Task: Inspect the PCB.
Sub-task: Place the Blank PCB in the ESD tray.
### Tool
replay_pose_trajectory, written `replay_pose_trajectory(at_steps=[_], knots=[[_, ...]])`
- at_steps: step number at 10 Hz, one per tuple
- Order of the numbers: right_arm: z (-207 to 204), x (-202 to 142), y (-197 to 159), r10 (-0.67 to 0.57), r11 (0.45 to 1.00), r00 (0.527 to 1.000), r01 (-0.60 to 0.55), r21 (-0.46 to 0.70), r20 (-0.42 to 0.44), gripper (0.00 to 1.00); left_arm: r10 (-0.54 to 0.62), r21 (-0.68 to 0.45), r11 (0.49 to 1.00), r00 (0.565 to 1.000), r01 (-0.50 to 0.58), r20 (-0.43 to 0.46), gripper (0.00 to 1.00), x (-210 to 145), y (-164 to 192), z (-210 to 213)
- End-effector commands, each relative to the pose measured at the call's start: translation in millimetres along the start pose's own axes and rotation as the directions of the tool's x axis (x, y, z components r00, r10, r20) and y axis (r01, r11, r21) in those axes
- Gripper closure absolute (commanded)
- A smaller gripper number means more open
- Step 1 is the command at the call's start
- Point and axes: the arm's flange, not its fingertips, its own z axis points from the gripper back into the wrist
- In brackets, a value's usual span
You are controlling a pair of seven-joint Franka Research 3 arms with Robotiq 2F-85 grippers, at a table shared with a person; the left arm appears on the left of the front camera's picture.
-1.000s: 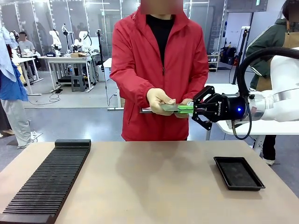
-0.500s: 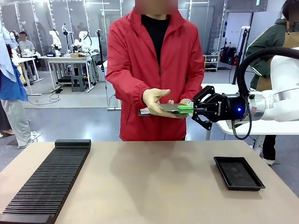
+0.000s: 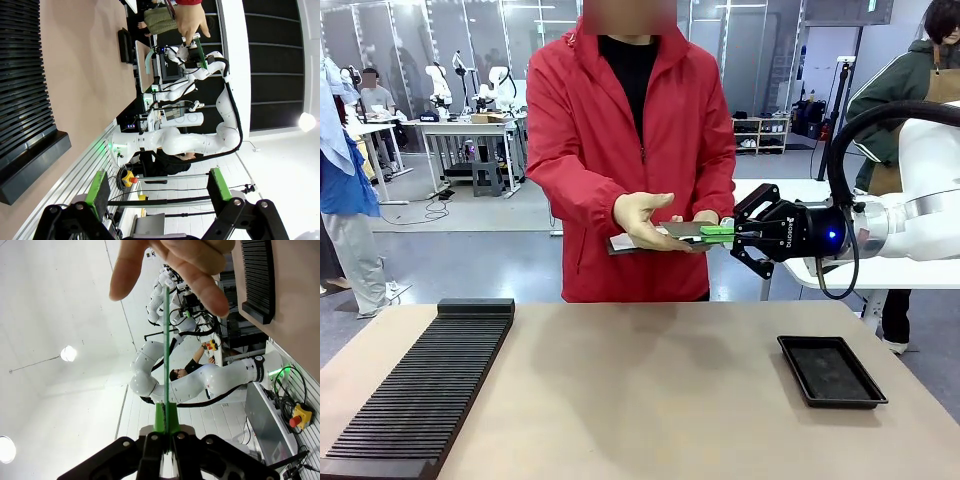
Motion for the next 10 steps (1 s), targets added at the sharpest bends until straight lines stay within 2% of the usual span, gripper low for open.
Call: replay_pose_trajectory(at_steps=[1,10], knots=[[-0.4,0.1,0.5,0.005,1.000,1.000,-0.005,-0.003,0.000,1.00,-0.002,0.002,1.000,1.000,0.002,0.000,0.00,0.0,-0.8,0.2],[-0.4,0.1,0.5,0.005,1.000,1.000,-0.005,-0.003,0.000,1.00,-0.002,0.002,1.000,1.000,0.002,0.000,0.00,0.0,-0.8,0.2]])
